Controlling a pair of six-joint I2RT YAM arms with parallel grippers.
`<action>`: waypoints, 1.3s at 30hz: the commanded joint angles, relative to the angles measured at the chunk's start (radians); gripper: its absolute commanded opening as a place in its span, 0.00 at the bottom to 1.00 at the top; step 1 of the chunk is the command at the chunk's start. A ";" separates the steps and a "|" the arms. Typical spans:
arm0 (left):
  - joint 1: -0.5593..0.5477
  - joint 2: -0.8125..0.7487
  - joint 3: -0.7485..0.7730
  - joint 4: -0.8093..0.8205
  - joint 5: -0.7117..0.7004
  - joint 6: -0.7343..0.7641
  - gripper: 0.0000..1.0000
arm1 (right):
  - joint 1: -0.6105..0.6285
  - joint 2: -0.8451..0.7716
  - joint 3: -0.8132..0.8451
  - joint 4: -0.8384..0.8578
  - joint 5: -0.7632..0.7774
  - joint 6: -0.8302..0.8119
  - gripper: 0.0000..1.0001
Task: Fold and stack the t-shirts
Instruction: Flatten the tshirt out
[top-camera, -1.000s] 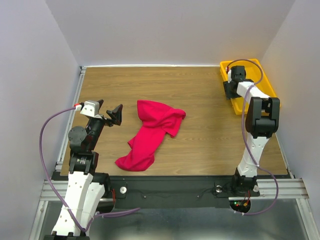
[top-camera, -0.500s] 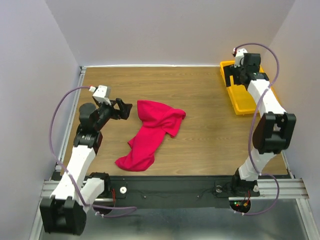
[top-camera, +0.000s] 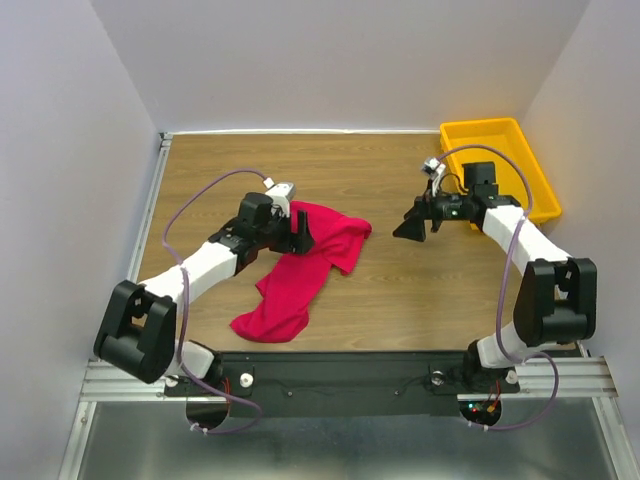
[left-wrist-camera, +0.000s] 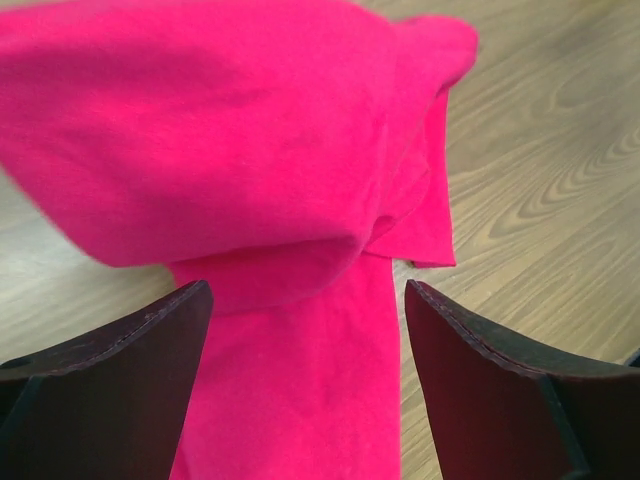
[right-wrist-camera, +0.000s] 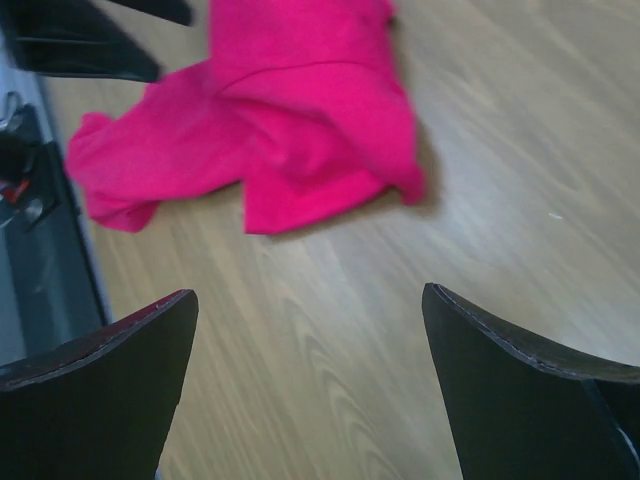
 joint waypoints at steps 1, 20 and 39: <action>-0.077 0.027 0.055 -0.013 -0.127 -0.044 0.86 | 0.030 -0.103 -0.060 0.023 -0.128 -0.024 1.00; -0.356 0.272 0.251 -0.128 -0.704 -0.099 0.44 | 0.024 -0.174 -0.265 0.053 -0.087 -0.139 1.00; -0.230 0.275 0.455 -0.146 -0.732 0.094 0.00 | -0.001 -0.186 -0.282 0.051 -0.099 -0.149 1.00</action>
